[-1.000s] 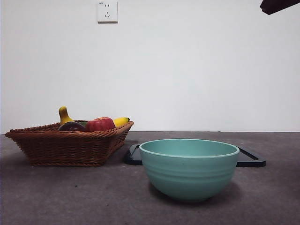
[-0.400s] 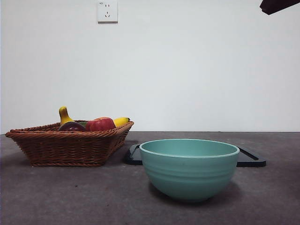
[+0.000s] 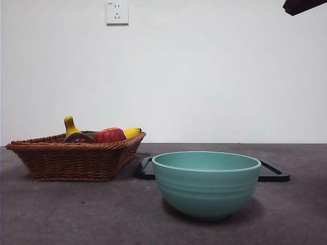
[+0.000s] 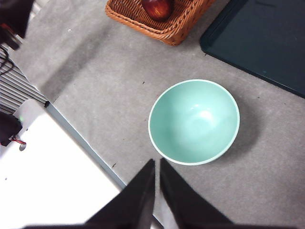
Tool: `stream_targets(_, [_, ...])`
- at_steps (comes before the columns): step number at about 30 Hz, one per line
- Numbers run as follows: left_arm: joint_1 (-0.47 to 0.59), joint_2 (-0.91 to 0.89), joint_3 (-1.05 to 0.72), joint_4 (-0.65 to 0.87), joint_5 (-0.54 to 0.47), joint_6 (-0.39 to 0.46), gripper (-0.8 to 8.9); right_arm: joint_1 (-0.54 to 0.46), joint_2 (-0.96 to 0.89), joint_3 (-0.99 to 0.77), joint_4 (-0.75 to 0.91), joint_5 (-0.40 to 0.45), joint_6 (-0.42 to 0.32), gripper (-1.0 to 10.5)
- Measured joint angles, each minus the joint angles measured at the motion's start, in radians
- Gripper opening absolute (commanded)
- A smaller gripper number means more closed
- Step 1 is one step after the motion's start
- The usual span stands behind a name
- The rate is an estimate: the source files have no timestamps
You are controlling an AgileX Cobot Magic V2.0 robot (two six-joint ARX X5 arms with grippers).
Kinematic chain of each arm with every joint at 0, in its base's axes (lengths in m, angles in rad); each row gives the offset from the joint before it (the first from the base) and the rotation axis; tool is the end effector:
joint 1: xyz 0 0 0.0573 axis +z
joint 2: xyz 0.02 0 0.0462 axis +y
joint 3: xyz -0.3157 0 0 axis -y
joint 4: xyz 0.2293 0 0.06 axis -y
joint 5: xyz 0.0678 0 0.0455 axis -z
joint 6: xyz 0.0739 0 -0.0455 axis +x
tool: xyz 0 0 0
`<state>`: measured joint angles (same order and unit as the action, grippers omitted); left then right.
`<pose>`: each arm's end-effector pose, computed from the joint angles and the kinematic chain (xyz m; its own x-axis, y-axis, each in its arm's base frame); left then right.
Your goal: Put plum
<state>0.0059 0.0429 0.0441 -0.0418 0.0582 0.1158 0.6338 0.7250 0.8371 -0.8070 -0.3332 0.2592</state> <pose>0.0753 -0.0039 0.1716 0.9978 -0.0523 -0.0405 0.0566 0.9920 0.1131 0.0748 0.0850 0.3100 0.3912 0.6934 -0.6051 -0.6044 0.6894 0.3993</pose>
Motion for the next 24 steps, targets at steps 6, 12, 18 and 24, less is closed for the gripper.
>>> stream_targets(6, [0.000, -0.040, -0.012, -0.080, 0.000, -0.031, 0.15, 0.000, 0.000, 0.000, 0.000, 0.000, 0.000, 0.1])
stream_targets(12, [0.000, -0.039, -0.012, -0.137, 0.000, -0.048, 0.15, 0.000, -0.001, 0.000, 0.003, 0.000, 0.000, 0.1])
stream_targets(18, [0.000, -0.039, -0.012, -0.137, 0.000, -0.052, 0.15, 0.000, -0.001, 0.000, 0.003, 0.000, 0.000, 0.1])
stream_targets(24, [0.000, -0.039, -0.012, -0.137, 0.000, -0.052, 0.15, 0.000, -0.001, 0.000, 0.003, 0.000, 0.000, 0.1])
